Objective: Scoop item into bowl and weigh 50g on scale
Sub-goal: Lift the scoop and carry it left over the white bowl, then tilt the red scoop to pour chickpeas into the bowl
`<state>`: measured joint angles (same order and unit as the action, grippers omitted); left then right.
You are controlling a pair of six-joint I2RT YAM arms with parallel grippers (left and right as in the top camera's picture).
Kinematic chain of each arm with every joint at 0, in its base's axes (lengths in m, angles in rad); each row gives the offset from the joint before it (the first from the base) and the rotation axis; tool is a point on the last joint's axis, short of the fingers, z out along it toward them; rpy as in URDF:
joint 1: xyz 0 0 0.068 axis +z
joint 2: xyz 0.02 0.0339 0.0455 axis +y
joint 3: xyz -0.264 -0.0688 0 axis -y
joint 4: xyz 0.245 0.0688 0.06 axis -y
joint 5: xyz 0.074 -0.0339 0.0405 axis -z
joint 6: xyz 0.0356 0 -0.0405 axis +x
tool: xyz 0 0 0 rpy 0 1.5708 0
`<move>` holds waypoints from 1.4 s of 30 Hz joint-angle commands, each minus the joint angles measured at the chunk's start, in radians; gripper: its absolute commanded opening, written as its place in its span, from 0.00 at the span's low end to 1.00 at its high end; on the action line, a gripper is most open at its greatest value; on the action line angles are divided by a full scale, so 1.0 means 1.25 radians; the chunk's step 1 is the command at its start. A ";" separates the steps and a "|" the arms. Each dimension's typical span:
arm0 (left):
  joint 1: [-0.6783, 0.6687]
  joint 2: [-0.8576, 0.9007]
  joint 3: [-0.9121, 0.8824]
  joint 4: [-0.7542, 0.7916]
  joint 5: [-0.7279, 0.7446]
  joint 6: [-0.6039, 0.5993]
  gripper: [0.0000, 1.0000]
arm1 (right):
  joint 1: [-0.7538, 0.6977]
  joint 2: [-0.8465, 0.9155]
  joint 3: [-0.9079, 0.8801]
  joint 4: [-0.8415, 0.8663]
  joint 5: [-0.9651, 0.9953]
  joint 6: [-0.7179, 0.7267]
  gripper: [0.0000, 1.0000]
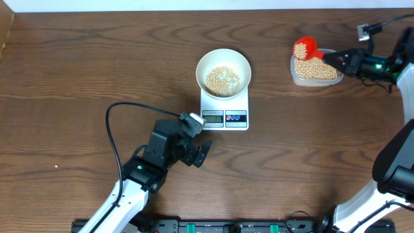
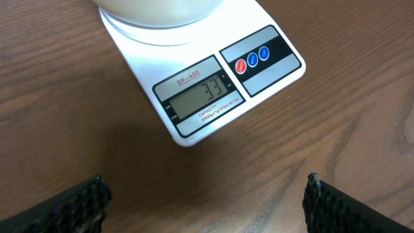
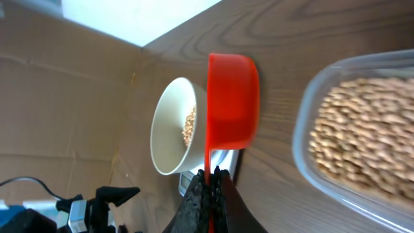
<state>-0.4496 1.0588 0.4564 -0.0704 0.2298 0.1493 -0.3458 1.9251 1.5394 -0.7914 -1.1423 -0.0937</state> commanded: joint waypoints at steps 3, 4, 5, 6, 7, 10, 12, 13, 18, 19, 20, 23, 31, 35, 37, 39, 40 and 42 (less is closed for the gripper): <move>0.001 0.005 0.001 0.000 -0.011 -0.010 0.97 | 0.080 0.011 0.012 0.059 -0.040 0.049 0.01; 0.001 0.005 0.001 0.000 -0.011 -0.010 0.97 | 0.093 0.011 0.012 0.075 -0.039 0.058 0.01; 0.001 0.005 0.001 0.000 -0.011 -0.010 0.97 | 0.110 0.011 0.012 0.096 -0.038 0.070 0.01; 0.001 0.005 0.001 0.000 -0.011 -0.010 0.97 | 0.125 0.011 0.012 0.117 -0.034 0.084 0.01; 0.001 0.005 0.001 0.000 -0.011 -0.010 0.97 | 0.138 0.011 0.012 0.134 -0.031 0.094 0.01; 0.001 0.005 0.001 0.000 -0.011 -0.010 0.97 | 0.180 0.011 0.012 0.187 -0.031 0.120 0.01; 0.001 0.005 0.001 0.000 -0.011 -0.010 0.97 | 0.206 0.011 0.012 0.212 -0.031 0.137 0.01; 0.001 0.005 0.001 0.000 -0.011 -0.010 0.97 | 0.218 0.011 0.012 0.221 -0.031 0.141 0.01; 0.001 0.005 0.001 0.000 -0.011 -0.010 0.97 | 0.271 0.011 0.012 0.229 -0.031 0.143 0.01; 0.001 0.005 0.001 0.000 -0.011 -0.010 0.97 | 0.279 0.011 0.012 0.228 -0.031 0.140 0.01; 0.001 0.005 0.001 0.000 -0.011 -0.010 0.97 | 0.287 0.011 0.012 0.227 -0.030 0.135 0.01; 0.001 0.005 0.001 0.000 -0.011 -0.010 0.97 | 0.312 0.011 0.012 0.226 -0.026 0.117 0.01; 0.001 0.005 0.001 0.000 -0.011 -0.010 0.97 | 0.361 0.011 0.012 0.205 0.078 0.069 0.01; 0.001 0.005 0.001 0.000 -0.011 -0.010 0.97 | 0.379 0.011 0.012 0.173 0.103 -0.001 0.01; 0.001 0.005 0.001 0.000 -0.011 -0.010 0.97 | 0.386 0.011 0.012 0.154 0.126 -0.027 0.01; 0.001 0.005 0.001 0.000 -0.011 -0.010 0.97 | 0.392 0.011 0.012 0.136 0.143 -0.053 0.01; 0.001 0.005 0.001 0.000 -0.011 -0.010 0.97 | 0.394 0.011 0.012 0.131 0.151 -0.058 0.01; 0.001 0.005 0.001 0.000 -0.011 -0.010 0.97 | 0.399 0.011 0.012 0.122 0.163 -0.078 0.01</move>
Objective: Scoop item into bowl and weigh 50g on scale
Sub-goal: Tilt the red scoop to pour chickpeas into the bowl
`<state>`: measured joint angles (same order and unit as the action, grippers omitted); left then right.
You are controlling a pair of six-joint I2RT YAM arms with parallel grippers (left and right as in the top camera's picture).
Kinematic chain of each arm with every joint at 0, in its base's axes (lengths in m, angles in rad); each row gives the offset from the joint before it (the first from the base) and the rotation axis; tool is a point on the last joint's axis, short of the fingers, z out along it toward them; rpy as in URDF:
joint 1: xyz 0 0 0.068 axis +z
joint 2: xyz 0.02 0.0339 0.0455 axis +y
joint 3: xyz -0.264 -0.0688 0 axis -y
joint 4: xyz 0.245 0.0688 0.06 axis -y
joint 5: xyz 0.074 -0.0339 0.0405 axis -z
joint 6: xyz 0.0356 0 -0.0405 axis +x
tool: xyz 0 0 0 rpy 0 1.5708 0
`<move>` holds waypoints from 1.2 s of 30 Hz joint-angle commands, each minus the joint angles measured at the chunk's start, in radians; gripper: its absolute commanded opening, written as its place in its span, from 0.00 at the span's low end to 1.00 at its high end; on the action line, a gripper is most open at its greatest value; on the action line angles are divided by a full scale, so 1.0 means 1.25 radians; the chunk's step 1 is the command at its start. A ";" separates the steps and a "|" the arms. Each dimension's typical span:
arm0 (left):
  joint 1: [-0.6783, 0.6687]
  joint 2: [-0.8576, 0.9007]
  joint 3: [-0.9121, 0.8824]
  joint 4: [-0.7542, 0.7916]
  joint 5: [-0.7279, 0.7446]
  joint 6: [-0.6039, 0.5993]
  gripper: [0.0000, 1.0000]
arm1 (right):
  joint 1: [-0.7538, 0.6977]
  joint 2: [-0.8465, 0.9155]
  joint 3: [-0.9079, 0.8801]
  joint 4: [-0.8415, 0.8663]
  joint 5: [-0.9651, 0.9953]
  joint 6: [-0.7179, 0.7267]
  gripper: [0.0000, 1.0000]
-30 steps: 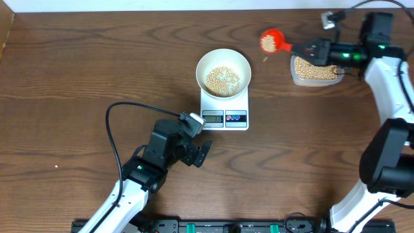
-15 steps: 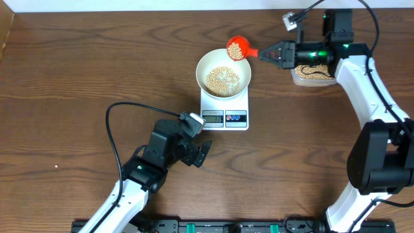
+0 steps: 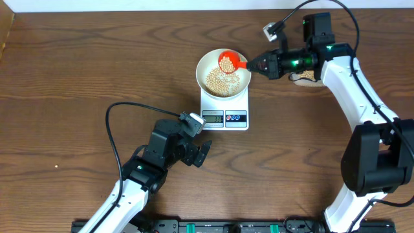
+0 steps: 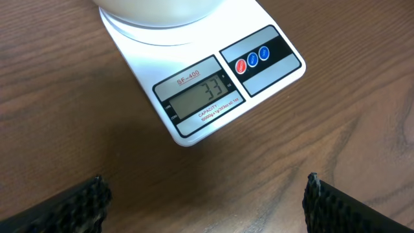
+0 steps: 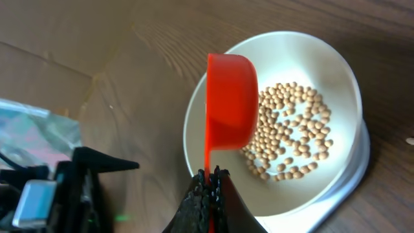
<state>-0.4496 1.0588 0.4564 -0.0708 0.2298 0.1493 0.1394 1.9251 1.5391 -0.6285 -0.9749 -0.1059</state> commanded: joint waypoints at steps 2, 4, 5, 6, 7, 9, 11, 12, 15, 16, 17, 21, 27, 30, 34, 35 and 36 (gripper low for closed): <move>0.001 0.005 0.001 0.001 -0.011 -0.010 0.97 | 0.015 0.011 0.012 -0.010 0.047 -0.076 0.01; 0.001 0.005 0.001 0.001 -0.011 -0.010 0.97 | 0.020 0.011 0.012 -0.010 0.078 -0.082 0.01; 0.001 0.005 0.001 0.001 -0.011 -0.010 0.97 | 0.022 0.011 0.012 -0.011 0.088 -0.091 0.01; 0.001 0.005 0.001 0.001 -0.011 -0.010 0.97 | 0.025 0.011 0.012 -0.012 0.102 -0.102 0.01; 0.001 0.005 0.001 0.001 -0.011 -0.010 0.97 | 0.029 0.011 0.012 -0.013 0.118 -0.107 0.01; 0.001 0.005 0.001 0.001 -0.011 -0.010 0.97 | 0.035 0.011 0.012 -0.015 0.147 -0.118 0.01; 0.001 0.005 0.001 0.001 -0.011 -0.010 0.97 | 0.041 0.011 0.012 -0.015 0.170 -0.129 0.01; 0.001 0.005 0.001 0.001 -0.011 -0.010 0.97 | 0.042 0.011 0.012 -0.015 0.175 -0.132 0.01; 0.001 0.005 0.001 0.001 -0.011 -0.010 0.97 | 0.047 0.010 0.012 -0.014 0.184 -0.139 0.01; 0.001 0.005 0.001 0.001 -0.011 -0.010 0.97 | 0.048 0.008 0.012 -0.014 0.189 -0.142 0.01; 0.001 0.005 0.001 0.001 -0.011 -0.010 0.97 | 0.049 0.007 0.012 -0.014 0.190 -0.149 0.01; 0.001 0.005 0.001 0.001 -0.011 -0.010 0.97 | 0.055 -0.002 0.012 -0.014 0.210 -0.171 0.01; 0.001 0.005 0.001 0.001 -0.011 -0.010 0.97 | 0.079 -0.019 0.012 -0.014 0.287 -0.208 0.01; 0.001 0.005 0.001 0.001 -0.011 -0.010 0.97 | 0.095 -0.028 0.012 -0.014 0.336 -0.222 0.01; 0.001 0.005 0.001 0.001 -0.011 -0.010 0.97 | 0.116 -0.041 0.012 -0.011 0.395 -0.248 0.01; 0.001 0.005 0.001 0.001 -0.011 -0.010 0.97 | 0.121 -0.045 0.012 -0.009 0.410 -0.251 0.01; 0.001 0.005 0.001 0.001 -0.011 -0.010 0.97 | 0.126 -0.048 0.012 -0.006 0.424 -0.252 0.01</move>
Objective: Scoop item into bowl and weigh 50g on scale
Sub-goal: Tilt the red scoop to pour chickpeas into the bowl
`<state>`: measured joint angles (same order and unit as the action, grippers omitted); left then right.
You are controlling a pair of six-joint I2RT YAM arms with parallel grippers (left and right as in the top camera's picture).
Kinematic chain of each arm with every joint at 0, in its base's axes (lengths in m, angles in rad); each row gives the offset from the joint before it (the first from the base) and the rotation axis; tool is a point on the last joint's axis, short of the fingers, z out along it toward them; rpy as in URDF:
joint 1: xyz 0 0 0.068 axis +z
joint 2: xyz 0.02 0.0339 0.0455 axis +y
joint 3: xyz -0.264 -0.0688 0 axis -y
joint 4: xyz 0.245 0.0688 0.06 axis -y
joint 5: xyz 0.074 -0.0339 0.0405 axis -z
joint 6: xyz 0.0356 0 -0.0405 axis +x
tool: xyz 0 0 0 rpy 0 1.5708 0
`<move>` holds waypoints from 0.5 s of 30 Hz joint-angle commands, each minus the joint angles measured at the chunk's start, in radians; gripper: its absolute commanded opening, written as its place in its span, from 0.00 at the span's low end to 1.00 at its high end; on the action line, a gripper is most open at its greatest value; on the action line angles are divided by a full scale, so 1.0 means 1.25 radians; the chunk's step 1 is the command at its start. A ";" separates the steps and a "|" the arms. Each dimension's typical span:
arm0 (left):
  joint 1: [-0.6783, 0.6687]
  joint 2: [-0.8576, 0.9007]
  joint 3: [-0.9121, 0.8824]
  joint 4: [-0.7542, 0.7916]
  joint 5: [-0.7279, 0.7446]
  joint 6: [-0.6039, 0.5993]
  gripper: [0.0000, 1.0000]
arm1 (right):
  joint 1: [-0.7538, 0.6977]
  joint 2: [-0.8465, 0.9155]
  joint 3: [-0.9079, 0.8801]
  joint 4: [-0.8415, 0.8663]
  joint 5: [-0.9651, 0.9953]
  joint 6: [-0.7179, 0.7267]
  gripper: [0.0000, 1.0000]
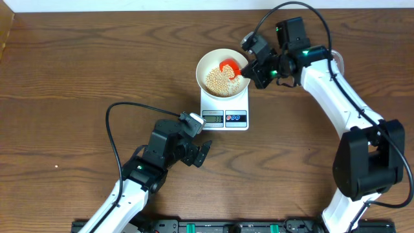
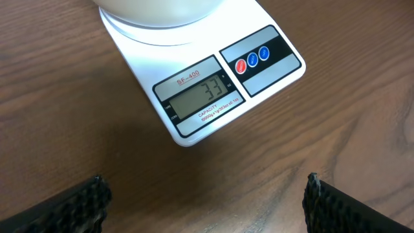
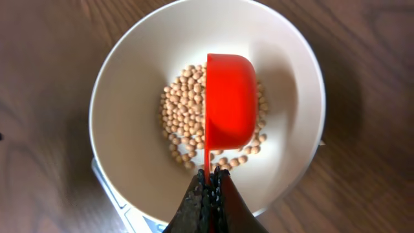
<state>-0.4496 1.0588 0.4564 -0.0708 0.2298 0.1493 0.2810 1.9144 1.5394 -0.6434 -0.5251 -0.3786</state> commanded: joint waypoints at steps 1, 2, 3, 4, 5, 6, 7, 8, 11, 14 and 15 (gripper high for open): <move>0.001 0.005 0.001 0.001 -0.011 -0.010 0.97 | 0.016 -0.042 0.012 0.007 0.073 -0.034 0.01; 0.001 0.005 0.001 0.001 -0.011 -0.010 0.97 | 0.019 -0.042 0.012 0.008 0.081 -0.034 0.01; 0.001 0.005 0.001 0.001 -0.011 -0.010 0.97 | 0.021 -0.045 0.012 0.008 0.084 -0.034 0.01; 0.001 0.005 0.001 0.001 -0.011 -0.010 0.97 | 0.022 -0.045 0.012 0.009 0.084 -0.034 0.01; 0.001 0.005 0.001 0.001 -0.011 -0.010 0.97 | 0.022 -0.045 0.012 0.009 0.083 -0.034 0.01; 0.001 0.005 0.001 0.001 -0.011 -0.010 0.97 | 0.022 -0.045 0.012 0.009 0.083 -0.034 0.01; 0.001 0.005 0.001 0.001 -0.011 -0.010 0.97 | 0.022 -0.045 0.012 0.009 0.084 -0.034 0.01; 0.001 0.005 0.001 0.001 -0.011 -0.010 0.97 | 0.022 -0.045 0.012 0.009 0.083 -0.034 0.01; 0.001 0.005 0.001 0.001 -0.011 -0.010 0.97 | 0.022 -0.046 0.012 0.010 0.083 -0.034 0.01; 0.001 0.005 0.001 0.001 -0.011 -0.010 0.97 | 0.022 -0.046 0.012 0.011 0.077 -0.033 0.01; 0.001 0.005 0.001 0.001 -0.011 -0.010 0.97 | 0.022 -0.046 0.012 0.011 0.077 -0.033 0.01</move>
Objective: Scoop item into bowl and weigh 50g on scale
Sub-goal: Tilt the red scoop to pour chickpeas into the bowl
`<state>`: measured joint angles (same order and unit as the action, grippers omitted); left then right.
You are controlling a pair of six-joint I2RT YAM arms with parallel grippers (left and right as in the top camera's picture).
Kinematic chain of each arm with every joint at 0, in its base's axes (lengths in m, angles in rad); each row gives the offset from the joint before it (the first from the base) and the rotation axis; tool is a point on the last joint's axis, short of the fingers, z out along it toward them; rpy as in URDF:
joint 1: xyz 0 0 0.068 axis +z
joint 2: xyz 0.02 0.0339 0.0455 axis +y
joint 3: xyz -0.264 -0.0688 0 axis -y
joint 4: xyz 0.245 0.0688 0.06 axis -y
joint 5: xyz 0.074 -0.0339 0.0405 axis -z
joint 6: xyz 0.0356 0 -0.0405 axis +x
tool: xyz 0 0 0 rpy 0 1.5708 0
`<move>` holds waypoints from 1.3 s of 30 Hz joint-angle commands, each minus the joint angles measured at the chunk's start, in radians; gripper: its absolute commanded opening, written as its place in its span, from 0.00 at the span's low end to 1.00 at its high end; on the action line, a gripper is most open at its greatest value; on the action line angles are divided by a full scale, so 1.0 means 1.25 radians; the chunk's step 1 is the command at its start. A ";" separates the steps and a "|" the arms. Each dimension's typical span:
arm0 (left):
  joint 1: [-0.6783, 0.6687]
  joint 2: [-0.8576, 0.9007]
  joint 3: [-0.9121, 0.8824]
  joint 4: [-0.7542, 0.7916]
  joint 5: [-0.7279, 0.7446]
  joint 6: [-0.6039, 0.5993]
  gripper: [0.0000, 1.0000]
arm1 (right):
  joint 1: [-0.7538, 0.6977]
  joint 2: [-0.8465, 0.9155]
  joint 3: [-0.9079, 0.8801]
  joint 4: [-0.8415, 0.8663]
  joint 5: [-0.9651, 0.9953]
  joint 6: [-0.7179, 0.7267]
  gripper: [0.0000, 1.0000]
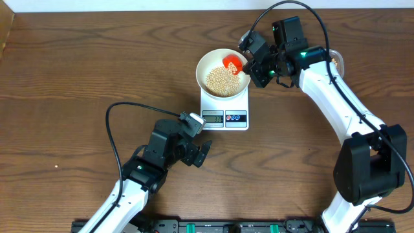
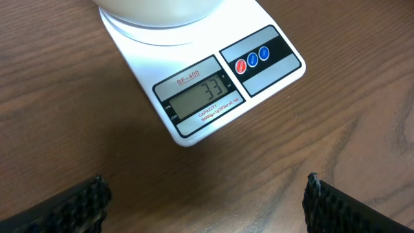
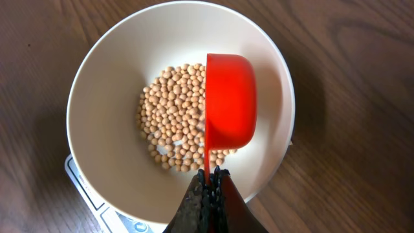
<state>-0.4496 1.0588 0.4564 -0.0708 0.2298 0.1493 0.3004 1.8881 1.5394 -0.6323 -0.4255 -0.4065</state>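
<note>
A cream bowl (image 1: 204,63) holding tan beans (image 1: 220,80) stands on the white scale (image 1: 224,105), whose display (image 2: 199,97) reads 33. My right gripper (image 3: 208,176) is shut on the handle of a red scoop (image 3: 229,107), turned on its side over the bowl (image 3: 110,71) above the beans (image 3: 174,116). The scoop (image 1: 231,62) sits over the bowl's far right part. My left gripper (image 2: 207,194) is open above bare table in front of the scale (image 2: 162,48), holding nothing. The bean container is mostly hidden behind my right arm.
A black cable (image 1: 116,129) loops from my left arm across the table left of the scale. The clear container's rim (image 1: 337,59) peeks out at the back right. The table's front edge carries a black rail (image 1: 213,226).
The right gripper with the scoop has shifted slightly toward the bowl's far right side. The scale still reads 33. The left arm has not moved.
The right gripper first held the red scoop full of beans over the container at the back right. It was then over the bowl with beans in it, then turned on its side above the bean pile, and it stays there now. The display read 33 throughout.
</note>
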 commanded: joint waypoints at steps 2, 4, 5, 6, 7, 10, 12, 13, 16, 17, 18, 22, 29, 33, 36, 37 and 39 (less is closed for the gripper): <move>0.001 0.005 0.001 0.001 -0.011 -0.010 0.97 | 0.007 -0.025 0.012 0.002 -0.003 -0.011 0.01; 0.001 0.005 0.001 0.001 -0.011 -0.010 0.97 | 0.007 -0.025 0.012 0.001 -0.013 -0.011 0.01; 0.001 0.005 0.001 0.001 -0.011 -0.010 0.97 | 0.007 -0.025 0.012 0.001 -0.019 -0.011 0.01; 0.001 0.005 0.001 0.001 -0.011 -0.010 0.97 | 0.007 -0.025 0.012 0.002 -0.025 -0.011 0.01; 0.001 0.005 0.001 0.001 -0.011 -0.010 0.97 | 0.007 -0.025 0.012 0.002 -0.034 -0.010 0.01; 0.001 0.005 0.001 0.001 -0.011 -0.010 0.97 | 0.006 -0.025 0.012 0.004 -0.042 -0.005 0.01; 0.001 0.005 0.001 0.001 -0.011 -0.010 0.97 | 0.006 -0.025 0.012 0.003 -0.042 -0.005 0.01; 0.001 0.005 0.001 0.001 -0.011 -0.010 0.97 | 0.006 -0.025 0.012 0.003 -0.042 -0.005 0.01; 0.001 0.005 0.001 0.001 -0.011 -0.010 0.97 | 0.007 -0.025 0.012 0.003 -0.042 -0.005 0.01; 0.001 0.005 0.001 0.001 -0.011 -0.010 0.97 | 0.007 -0.025 0.012 0.003 -0.042 -0.005 0.01; 0.001 0.005 0.001 0.001 -0.011 -0.010 0.97 | 0.006 -0.025 0.012 0.003 -0.042 -0.005 0.01; 0.001 0.005 0.001 0.001 -0.011 -0.010 0.97 | 0.006 -0.025 0.012 0.005 -0.044 0.002 0.01; 0.001 0.005 0.001 0.001 -0.011 -0.010 0.97 | 0.006 -0.025 0.012 0.011 -0.048 0.002 0.01; 0.001 0.005 0.001 0.001 -0.011 -0.010 0.97 | 0.007 -0.025 0.012 0.012 -0.047 0.002 0.01; 0.001 0.005 0.001 0.001 -0.011 -0.010 0.97 | 0.007 -0.025 0.012 0.013 -0.047 0.001 0.01; 0.001 0.005 0.001 0.001 -0.011 -0.010 0.97 | 0.006 -0.025 0.012 0.013 -0.047 0.001 0.01; 0.001 0.005 0.001 0.001 -0.011 -0.010 0.97 | 0.006 -0.025 0.012 0.013 -0.047 0.001 0.01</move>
<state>-0.4496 1.0588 0.4564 -0.0708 0.2298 0.1493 0.3004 1.8874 1.5394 -0.6189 -0.4637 -0.4057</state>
